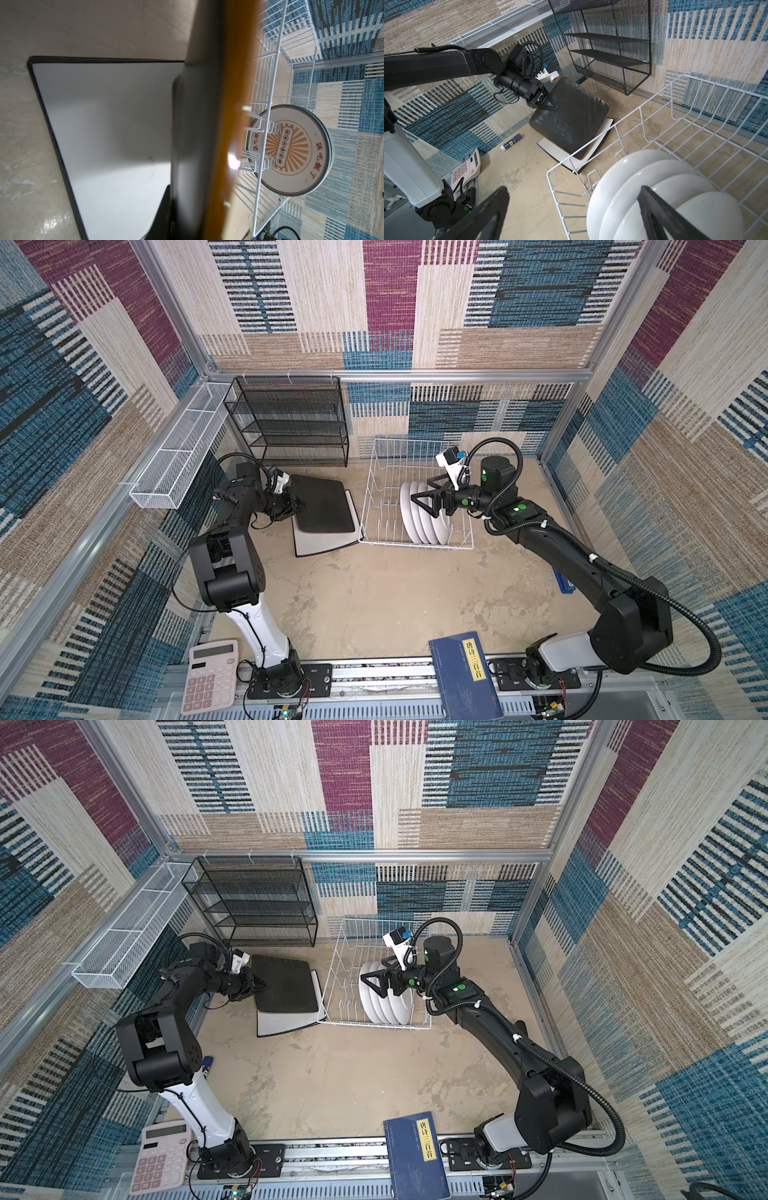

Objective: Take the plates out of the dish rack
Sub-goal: 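Lower the dark square plate flat onto the white square plates with the left gripper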

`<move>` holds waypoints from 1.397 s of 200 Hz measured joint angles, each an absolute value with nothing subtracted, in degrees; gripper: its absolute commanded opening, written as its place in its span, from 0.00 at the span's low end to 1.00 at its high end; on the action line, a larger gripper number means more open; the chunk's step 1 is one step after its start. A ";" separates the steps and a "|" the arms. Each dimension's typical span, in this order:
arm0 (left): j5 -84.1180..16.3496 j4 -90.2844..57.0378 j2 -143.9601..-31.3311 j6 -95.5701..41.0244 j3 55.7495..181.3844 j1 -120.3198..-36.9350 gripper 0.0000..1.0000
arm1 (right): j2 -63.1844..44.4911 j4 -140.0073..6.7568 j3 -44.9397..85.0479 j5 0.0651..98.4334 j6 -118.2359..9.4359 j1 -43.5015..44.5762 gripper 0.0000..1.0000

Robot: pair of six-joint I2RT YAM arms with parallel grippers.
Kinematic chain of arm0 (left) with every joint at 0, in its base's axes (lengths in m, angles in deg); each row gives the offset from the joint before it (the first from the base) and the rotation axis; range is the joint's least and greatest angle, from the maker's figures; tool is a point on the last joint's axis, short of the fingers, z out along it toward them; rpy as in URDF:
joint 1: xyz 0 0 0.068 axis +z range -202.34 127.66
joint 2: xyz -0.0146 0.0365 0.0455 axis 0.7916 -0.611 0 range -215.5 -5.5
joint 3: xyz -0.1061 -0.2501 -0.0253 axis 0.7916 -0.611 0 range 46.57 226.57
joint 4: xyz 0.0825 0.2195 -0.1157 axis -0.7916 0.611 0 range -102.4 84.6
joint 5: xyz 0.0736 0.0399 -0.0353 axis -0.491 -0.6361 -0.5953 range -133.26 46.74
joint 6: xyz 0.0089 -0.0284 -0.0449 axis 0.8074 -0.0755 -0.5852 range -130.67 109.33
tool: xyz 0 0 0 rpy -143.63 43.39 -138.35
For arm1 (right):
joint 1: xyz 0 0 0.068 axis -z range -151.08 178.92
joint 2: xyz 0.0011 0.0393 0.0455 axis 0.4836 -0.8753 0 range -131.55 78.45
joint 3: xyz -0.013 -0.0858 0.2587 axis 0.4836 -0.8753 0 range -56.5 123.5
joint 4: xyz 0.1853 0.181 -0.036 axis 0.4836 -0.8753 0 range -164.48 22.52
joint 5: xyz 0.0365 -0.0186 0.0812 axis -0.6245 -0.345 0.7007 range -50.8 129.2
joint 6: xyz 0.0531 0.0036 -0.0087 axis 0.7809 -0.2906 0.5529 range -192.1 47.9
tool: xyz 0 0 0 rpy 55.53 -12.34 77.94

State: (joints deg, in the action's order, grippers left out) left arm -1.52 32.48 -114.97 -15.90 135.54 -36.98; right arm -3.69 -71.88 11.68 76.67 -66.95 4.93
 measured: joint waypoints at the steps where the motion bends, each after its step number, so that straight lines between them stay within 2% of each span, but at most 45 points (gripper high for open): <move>1: -1.43 32.50 -115.06 -15.90 135.60 -36.96 0.00 | -3.69 -71.88 11.68 76.67 -66.95 4.93 0.99; 125: 2.46 36.50 -118.10 -15.88 135.56 -34.99 0.00 | -4.37 -72.49 12.12 76.47 -66.91 4.82 0.99; 198: 4.56 36.83 -120.59 -15.55 135.21 -33.97 0.21 | -4.61 -73.37 12.71 76.45 -66.54 4.65 0.99; 279: -1.06 37.42 -123.61 -13.89 135.36 -33.25 0.41 | -5.14 -73.85 13.13 76.10 -66.54 4.60 0.99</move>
State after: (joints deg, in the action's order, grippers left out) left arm -1.06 37.42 -123.61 -13.89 135.36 -33.25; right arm -5.14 -73.85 13.13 76.10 -66.54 4.60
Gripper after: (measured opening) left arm 0.379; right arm 0.991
